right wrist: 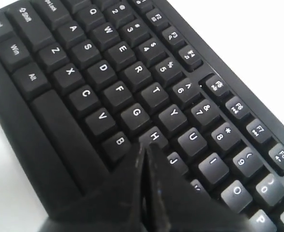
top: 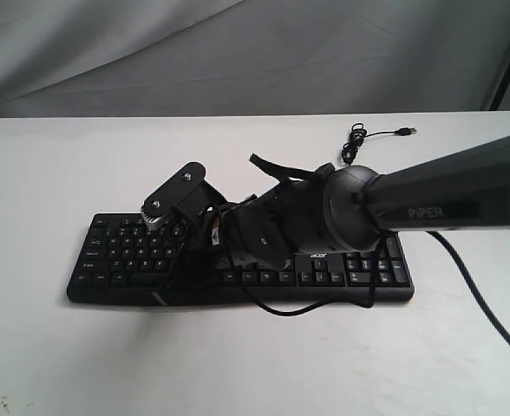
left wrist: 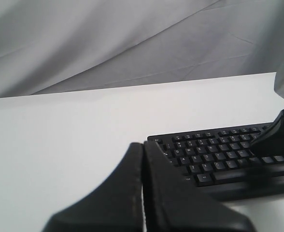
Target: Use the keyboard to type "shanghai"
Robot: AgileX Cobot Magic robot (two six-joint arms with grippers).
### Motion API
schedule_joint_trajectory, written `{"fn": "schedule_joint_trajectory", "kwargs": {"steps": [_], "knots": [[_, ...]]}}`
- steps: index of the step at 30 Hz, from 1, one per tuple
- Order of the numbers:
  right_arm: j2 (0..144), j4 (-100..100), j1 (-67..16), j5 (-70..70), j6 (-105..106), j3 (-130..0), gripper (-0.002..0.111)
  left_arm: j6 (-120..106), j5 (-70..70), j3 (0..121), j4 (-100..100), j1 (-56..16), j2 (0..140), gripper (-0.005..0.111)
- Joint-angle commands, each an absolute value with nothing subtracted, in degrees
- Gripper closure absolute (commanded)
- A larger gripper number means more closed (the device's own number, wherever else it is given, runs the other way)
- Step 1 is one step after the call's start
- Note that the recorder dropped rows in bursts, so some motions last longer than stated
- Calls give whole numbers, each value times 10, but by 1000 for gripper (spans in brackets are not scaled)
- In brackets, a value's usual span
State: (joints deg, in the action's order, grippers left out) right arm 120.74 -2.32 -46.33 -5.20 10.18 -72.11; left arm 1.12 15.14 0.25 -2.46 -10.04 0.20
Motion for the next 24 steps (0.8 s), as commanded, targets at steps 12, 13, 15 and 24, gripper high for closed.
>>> {"fn": "schedule_joint_trajectory", "kwargs": {"steps": [12,13,15,24], "knots": [[1222,-31,-457,-28,105,-718,108,13,149,0,-25,-102,0,107],[1220,-31,-457,-28,105,-718,108,13,149,0,-25,-102,0,107],[1220,-31,-456,-36,105,-723,108,13,149,0,-25,-102,0,107],[1224,-31,-456,-48,105,-731,108,13,149,0,-25,-102,0,107]]}}
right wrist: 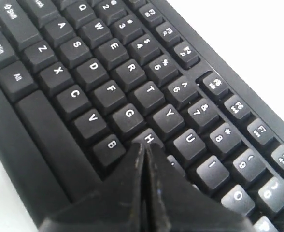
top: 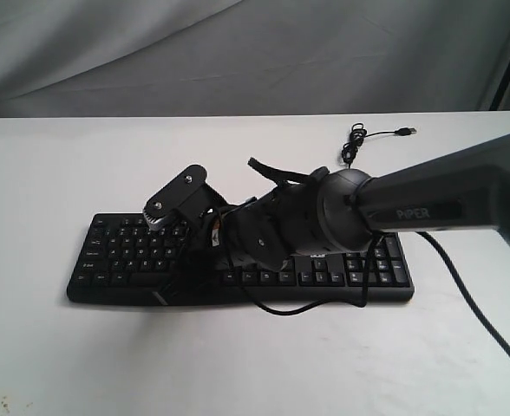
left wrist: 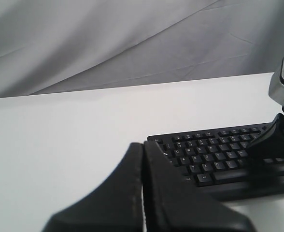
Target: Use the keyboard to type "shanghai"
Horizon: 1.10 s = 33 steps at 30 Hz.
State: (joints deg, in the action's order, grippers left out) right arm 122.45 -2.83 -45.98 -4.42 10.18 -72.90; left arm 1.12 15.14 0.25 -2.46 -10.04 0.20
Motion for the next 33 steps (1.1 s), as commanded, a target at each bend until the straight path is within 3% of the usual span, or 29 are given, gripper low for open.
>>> {"fn": "schedule_joint_trajectory", "kwargs": {"steps": [1,33], "knots": [[1224,-31,-456,-48,105,-731,108,13,149,0,-25,-102,0,107],[1271,-30,-475,-95,109,-837,108,13,149,0,-25,-102,0,107]]}}
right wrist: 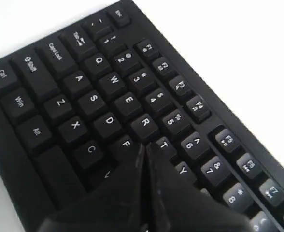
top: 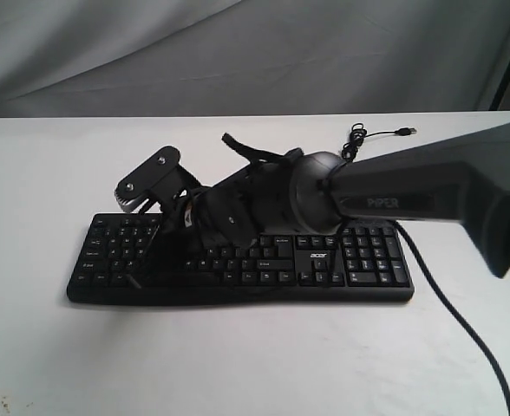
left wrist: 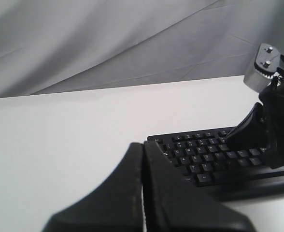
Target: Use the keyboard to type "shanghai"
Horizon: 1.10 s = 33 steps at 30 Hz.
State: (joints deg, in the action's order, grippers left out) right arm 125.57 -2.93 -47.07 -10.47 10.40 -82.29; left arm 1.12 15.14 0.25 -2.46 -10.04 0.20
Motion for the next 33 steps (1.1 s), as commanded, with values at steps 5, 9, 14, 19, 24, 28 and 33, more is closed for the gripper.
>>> {"fn": "schedule_joint_trajectory", "kwargs": {"steps": [5,9,14,19,24,28,33], "knots": [[1275,-30,-475,-101,113,-840,108,13,149,0,-25,-102,0,107],[1275,-30,-473,-101,116,-840,108,13,149,0,-25,-102,0,107],[1280,-30,-473,-103,117,-840,108,13,149,0,-25,-102,0,107],[1291,-30,-472,-107,123,-841,108,13,149,0,-25,-102,0,107],[1270,-24,-471,-119,130,-841,108,13,149,0,-25,-102,0,107],[1252,-19,-464,-139,130,-841,108,13,149,0,-25,-102,0,107],[1242,-17,-453,-150,130,-824,108,13,149,0,-25,-102,0,107]]}}
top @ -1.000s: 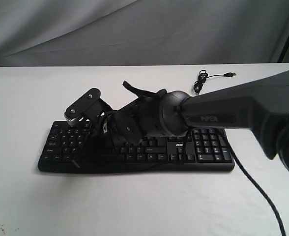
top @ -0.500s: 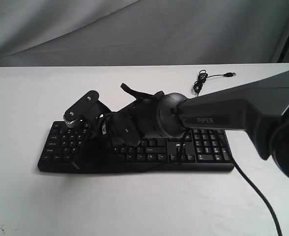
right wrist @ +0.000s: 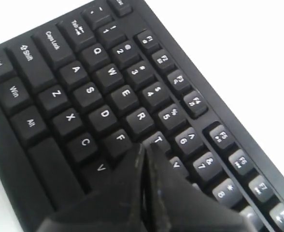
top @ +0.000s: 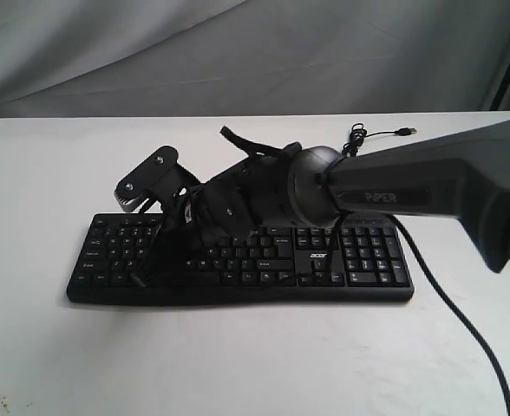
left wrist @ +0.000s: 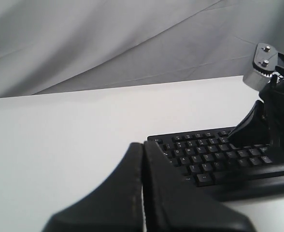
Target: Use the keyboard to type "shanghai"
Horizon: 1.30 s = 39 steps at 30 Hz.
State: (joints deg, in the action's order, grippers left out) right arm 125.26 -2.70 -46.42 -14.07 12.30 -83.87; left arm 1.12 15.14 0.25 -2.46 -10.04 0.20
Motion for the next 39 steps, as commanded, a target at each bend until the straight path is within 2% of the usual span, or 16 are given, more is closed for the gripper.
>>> {"fn": "schedule_joint_trajectory", "kwargs": {"steps": [1,33,39], "knots": [[1241,-17,-452,-150,130,-819,108,13,149,0,-25,-102,0,107],[1238,-21,-452,-111,131,-805,108,13,149,0,-25,-102,0,107],[1251,-21,-489,-138,132,-878,108,13,149,0,-25,-102,0,107]]}}
